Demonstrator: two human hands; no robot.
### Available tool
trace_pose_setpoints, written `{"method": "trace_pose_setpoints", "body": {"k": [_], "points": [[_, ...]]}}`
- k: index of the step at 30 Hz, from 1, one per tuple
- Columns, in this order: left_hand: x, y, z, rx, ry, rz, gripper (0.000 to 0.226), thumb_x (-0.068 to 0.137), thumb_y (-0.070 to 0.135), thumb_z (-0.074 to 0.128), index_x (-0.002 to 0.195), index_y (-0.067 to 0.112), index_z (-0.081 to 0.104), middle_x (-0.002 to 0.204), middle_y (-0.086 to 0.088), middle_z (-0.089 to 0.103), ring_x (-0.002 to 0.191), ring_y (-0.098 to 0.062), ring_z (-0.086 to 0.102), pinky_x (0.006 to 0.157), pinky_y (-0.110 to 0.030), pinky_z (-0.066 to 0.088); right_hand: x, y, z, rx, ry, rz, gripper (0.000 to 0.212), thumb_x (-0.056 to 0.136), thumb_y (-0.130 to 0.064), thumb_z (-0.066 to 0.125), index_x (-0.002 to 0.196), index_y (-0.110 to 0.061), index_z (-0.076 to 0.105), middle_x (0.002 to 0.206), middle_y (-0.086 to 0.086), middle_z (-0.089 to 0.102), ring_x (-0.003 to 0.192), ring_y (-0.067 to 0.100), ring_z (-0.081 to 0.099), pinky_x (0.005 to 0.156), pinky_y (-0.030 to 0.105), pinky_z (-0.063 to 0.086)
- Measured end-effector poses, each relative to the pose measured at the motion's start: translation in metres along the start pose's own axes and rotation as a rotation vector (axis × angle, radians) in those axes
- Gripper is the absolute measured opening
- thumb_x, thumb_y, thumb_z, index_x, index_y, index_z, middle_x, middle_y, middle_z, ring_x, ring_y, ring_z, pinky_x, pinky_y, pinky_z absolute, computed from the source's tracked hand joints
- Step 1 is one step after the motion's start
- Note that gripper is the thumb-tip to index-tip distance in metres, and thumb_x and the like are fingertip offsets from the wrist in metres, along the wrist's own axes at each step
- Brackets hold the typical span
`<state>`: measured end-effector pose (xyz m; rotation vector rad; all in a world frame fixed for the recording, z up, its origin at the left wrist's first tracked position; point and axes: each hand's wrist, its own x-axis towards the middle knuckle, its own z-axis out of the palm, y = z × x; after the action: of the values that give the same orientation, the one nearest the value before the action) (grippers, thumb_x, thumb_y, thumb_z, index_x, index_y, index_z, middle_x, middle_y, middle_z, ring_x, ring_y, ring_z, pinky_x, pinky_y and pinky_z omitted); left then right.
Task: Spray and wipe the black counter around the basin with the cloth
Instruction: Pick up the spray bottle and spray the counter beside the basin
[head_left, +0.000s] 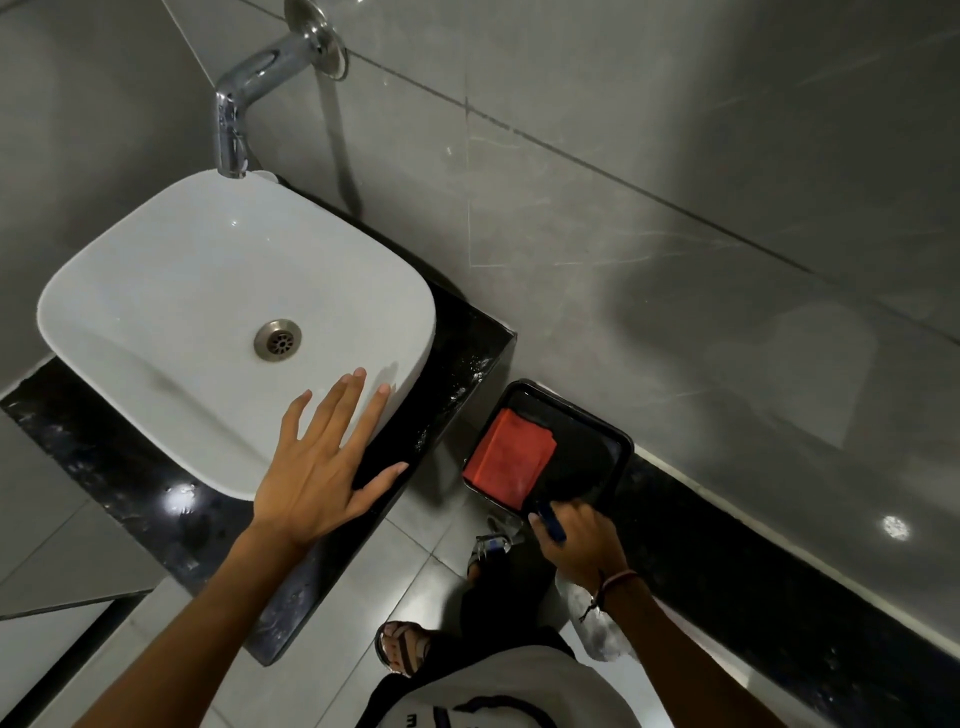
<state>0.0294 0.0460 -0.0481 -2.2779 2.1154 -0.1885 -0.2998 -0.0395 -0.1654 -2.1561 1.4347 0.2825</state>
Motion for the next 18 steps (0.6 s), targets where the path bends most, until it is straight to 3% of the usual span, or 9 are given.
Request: {"method": "trace_pose_setpoints", "body": {"k": [10, 15, 18], "points": [[0.0, -0.001, -0.001, -0.014, -0.02, 0.001, 0.09, 0.098, 0.072, 0.035, 0.167, 0.018, 0.014, 0.171, -0.017, 0.03, 0.154, -0.034, 0.039, 0.121, -0.06, 0.035, -0.003, -0.018, -0.001, -0.04, 0.08, 0.104, 0.048, 0.097, -0.056, 0.047, 0.1, -0.012, 0.066, 0.105, 0.013, 0.07, 0.1, 0.033, 0.07, 0.084, 0.036, 0.051], [0.0, -0.001, -0.002, -0.028, -0.041, -0.015, 0.091, 0.097, 0.073, 0.035, 0.166, 0.018, 0.016, 0.171, -0.017, 0.029, 0.155, -0.034, 0.038, 0.122, -0.059, 0.034, -0.003, -0.005, -0.034, 0.074, 0.364, 0.125, 0.043, 0.098, -0.056, 0.049, 0.1, -0.016, 0.065, 0.089, 0.007, 0.069, 0.082, 0.024, 0.072, 0.065, 0.027, 0.047], [0.0, 0.0, -0.002, -0.031, -0.042, -0.018, 0.091, 0.097, 0.073, 0.036, 0.166, 0.018, 0.016, 0.172, -0.017, 0.029, 0.155, -0.034, 0.037, 0.122, -0.059, 0.034, 0.003, 0.008, -0.057, 0.267, 0.546, 0.156, 0.047, 0.095, -0.054, 0.058, 0.112, -0.01, 0.064, 0.099, 0.01, 0.072, 0.085, 0.026, 0.072, 0.068, 0.028, 0.051]]}}
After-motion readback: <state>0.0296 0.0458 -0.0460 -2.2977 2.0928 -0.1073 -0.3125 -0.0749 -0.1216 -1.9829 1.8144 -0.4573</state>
